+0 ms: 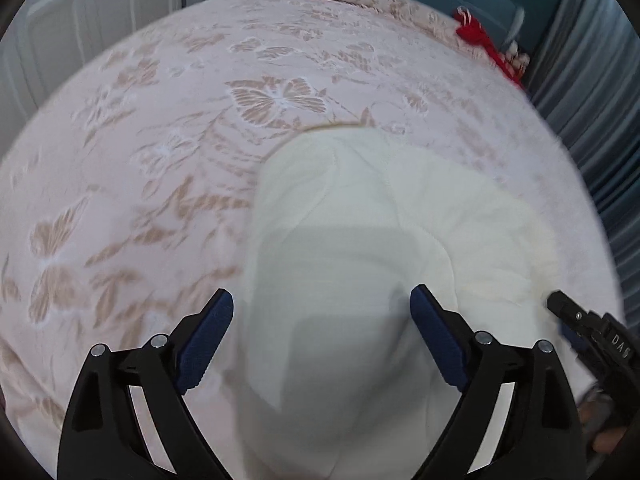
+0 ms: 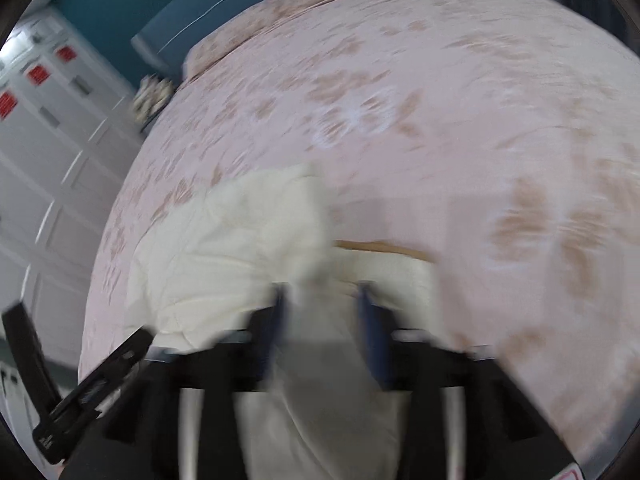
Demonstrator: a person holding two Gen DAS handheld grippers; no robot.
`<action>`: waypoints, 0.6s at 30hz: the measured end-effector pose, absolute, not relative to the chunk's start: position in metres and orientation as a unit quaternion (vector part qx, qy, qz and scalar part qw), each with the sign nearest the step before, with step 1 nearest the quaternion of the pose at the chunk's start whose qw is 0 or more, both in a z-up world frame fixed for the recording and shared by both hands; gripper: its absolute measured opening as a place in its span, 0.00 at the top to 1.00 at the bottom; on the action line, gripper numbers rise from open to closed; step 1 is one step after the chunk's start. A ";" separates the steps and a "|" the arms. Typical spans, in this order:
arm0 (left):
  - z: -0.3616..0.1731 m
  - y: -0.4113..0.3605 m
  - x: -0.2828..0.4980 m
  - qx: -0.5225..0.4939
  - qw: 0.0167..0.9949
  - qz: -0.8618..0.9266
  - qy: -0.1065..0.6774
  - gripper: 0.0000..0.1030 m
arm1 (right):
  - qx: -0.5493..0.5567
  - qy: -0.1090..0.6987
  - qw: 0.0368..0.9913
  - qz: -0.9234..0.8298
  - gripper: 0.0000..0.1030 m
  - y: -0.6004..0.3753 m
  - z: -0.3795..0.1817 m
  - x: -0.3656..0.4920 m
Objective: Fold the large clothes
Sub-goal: 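Grasp the folded jacket bundle with both grippers and lift it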
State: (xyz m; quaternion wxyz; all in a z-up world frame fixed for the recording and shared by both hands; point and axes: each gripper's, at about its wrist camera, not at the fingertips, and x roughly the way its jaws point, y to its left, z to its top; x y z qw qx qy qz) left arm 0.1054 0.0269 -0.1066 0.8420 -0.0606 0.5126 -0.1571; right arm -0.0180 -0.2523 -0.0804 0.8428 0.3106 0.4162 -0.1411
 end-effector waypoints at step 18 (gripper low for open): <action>-0.082 0.064 0.035 -0.062 0.823 -0.192 0.532 0.13 | 0.323 0.445 0.834 -0.039 0.86 -0.219 -0.063 -0.096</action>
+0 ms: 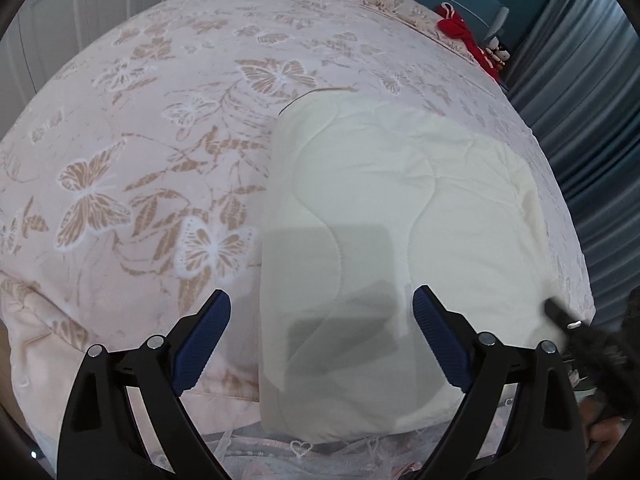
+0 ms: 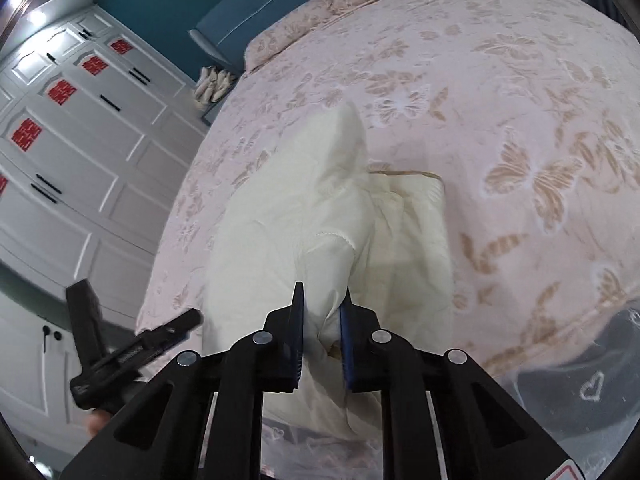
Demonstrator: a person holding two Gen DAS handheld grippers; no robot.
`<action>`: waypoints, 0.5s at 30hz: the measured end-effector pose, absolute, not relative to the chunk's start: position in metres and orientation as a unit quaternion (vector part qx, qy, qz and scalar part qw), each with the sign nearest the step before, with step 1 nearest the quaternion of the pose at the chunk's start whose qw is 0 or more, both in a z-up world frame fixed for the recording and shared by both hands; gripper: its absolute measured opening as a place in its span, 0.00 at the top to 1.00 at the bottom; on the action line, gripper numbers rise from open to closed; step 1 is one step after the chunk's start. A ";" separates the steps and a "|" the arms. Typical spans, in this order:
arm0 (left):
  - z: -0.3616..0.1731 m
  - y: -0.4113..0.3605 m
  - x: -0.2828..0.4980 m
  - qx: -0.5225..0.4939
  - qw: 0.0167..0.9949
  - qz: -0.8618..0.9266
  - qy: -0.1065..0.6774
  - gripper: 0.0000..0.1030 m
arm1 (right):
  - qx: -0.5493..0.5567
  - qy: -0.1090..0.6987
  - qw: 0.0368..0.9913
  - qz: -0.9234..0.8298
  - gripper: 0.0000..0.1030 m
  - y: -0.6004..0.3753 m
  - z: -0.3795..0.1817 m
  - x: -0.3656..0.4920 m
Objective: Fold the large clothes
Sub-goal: 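Grasp the folded jacket bundle with both grippers and lift it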
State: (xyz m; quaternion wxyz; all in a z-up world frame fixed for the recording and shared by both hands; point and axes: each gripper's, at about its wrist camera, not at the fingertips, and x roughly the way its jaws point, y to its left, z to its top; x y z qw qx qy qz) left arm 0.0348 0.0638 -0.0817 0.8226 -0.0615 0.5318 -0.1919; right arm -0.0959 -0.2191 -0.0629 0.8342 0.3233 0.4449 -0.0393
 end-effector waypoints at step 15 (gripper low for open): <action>-0.121 0.076 0.054 -0.147 0.777 -0.198 0.579 0.05 | 0.319 0.474 0.815 -0.101 0.31 -0.228 -0.091 -0.094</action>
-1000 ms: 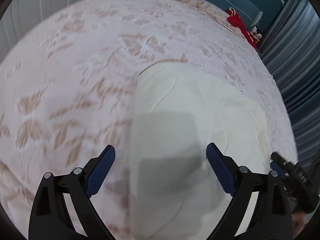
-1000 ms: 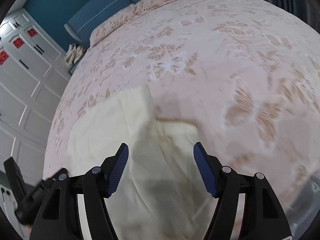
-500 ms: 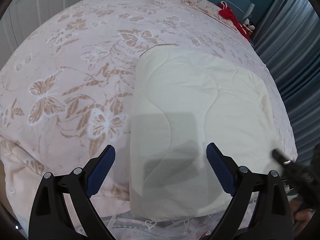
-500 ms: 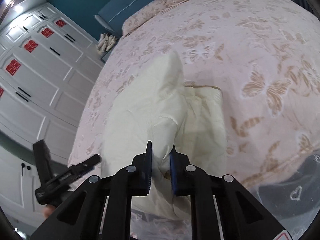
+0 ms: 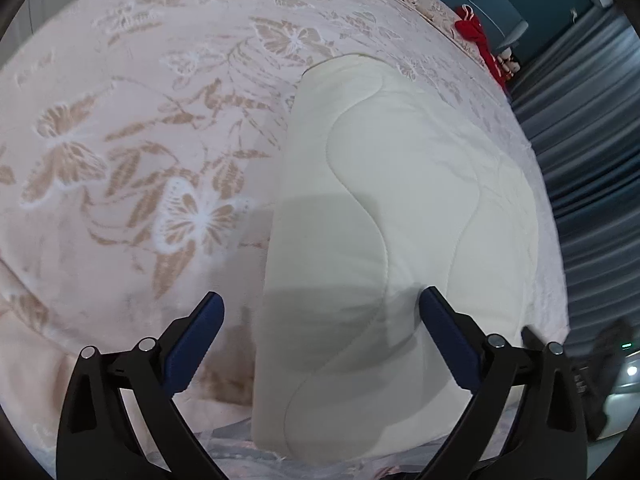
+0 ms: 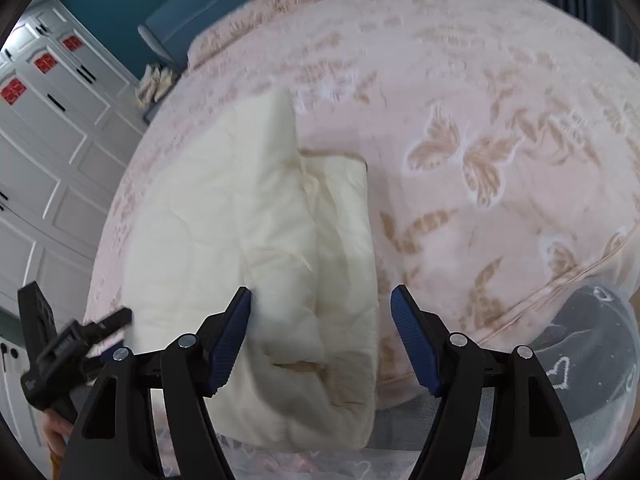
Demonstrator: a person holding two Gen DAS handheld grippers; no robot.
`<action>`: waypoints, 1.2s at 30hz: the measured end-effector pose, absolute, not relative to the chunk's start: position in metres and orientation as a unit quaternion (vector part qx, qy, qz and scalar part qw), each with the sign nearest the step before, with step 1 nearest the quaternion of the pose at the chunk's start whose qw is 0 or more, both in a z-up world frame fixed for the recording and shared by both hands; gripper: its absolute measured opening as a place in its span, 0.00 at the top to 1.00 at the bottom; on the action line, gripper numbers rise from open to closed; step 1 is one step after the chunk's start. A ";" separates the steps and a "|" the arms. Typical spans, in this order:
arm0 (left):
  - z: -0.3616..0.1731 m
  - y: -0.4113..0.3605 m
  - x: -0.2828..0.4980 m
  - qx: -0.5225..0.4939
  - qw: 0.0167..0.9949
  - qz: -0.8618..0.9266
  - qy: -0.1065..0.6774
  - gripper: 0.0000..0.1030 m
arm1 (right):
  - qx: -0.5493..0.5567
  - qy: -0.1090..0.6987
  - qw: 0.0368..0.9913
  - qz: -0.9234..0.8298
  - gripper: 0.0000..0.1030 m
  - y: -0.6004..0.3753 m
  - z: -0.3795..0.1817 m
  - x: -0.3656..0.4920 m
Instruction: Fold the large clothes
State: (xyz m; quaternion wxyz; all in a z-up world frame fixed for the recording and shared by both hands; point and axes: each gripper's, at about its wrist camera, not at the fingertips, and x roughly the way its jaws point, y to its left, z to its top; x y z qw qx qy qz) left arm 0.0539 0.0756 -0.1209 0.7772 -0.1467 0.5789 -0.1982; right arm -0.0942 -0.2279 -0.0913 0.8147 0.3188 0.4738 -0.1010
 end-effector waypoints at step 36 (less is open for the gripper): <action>0.057 0.043 0.054 -0.149 0.822 -0.387 0.389 0.45 | 0.302 0.294 0.906 0.039 0.72 -0.224 0.083 -0.067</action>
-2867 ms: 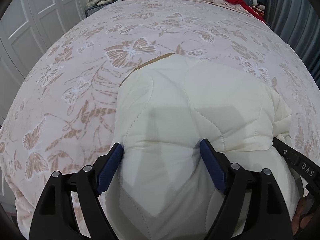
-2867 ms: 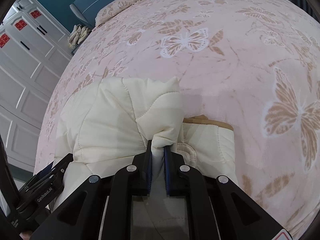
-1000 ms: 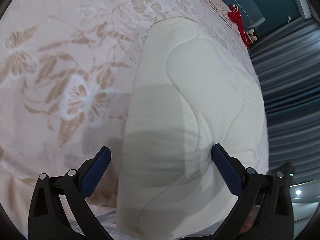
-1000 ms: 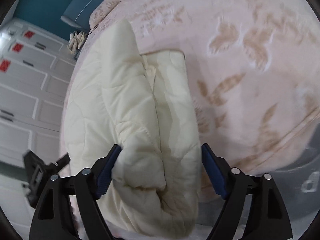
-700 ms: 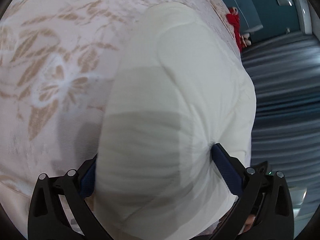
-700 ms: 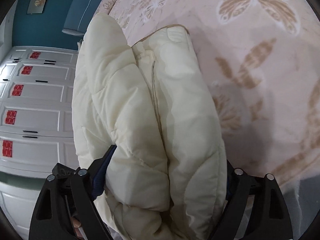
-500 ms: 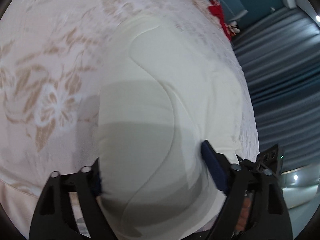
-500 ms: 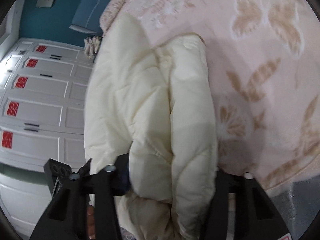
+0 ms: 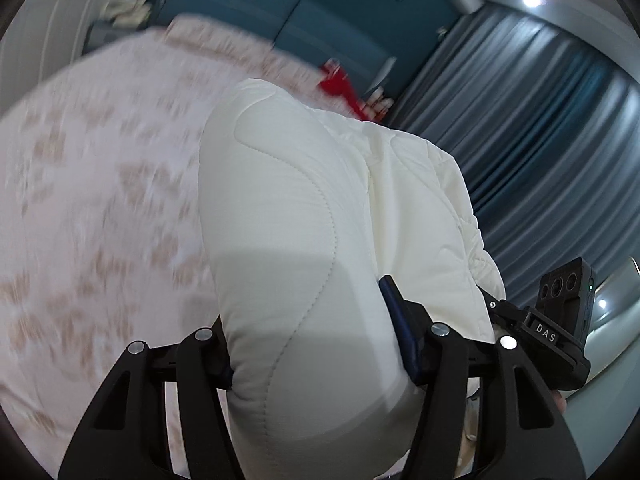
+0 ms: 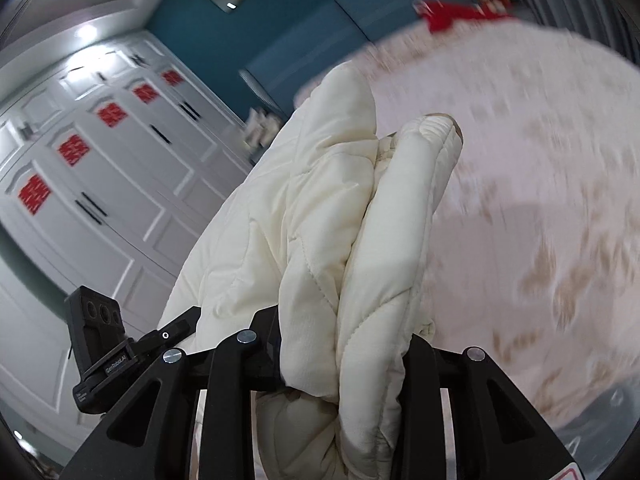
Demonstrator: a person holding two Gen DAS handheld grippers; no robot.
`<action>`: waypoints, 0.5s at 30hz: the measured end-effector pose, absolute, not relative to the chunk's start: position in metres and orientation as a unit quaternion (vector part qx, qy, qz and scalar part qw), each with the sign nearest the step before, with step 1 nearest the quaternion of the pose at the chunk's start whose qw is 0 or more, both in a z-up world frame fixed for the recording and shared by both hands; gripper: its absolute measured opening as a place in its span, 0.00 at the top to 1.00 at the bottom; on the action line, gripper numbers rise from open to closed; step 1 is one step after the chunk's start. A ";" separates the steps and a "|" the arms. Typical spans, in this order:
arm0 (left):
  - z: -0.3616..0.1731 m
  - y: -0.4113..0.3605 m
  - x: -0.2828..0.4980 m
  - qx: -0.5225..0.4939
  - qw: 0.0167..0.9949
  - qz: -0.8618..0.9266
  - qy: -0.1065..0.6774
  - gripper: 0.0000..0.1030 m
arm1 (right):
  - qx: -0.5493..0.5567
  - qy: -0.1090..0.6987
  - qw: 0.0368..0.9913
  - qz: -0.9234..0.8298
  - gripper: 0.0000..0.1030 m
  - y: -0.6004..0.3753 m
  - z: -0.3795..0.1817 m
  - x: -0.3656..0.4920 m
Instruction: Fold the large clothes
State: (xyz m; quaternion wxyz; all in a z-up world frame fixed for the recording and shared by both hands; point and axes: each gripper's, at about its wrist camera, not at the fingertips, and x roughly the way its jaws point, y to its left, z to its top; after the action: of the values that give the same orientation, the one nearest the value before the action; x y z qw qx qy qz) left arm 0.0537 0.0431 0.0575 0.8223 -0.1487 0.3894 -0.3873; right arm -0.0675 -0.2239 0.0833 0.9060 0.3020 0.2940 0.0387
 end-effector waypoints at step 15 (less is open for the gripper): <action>0.125 0.057 0.132 -0.138 0.862 -0.406 0.270 0.45 | 0.223 0.203 0.951 0.066 0.72 -0.220 0.164 0.018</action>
State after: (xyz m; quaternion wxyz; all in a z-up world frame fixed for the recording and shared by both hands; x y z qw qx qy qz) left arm 0.1324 0.0573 0.1246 0.8624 -0.1381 0.2696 -0.4057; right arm 0.0180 -0.2196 0.1641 0.9510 0.2233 0.2034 0.0658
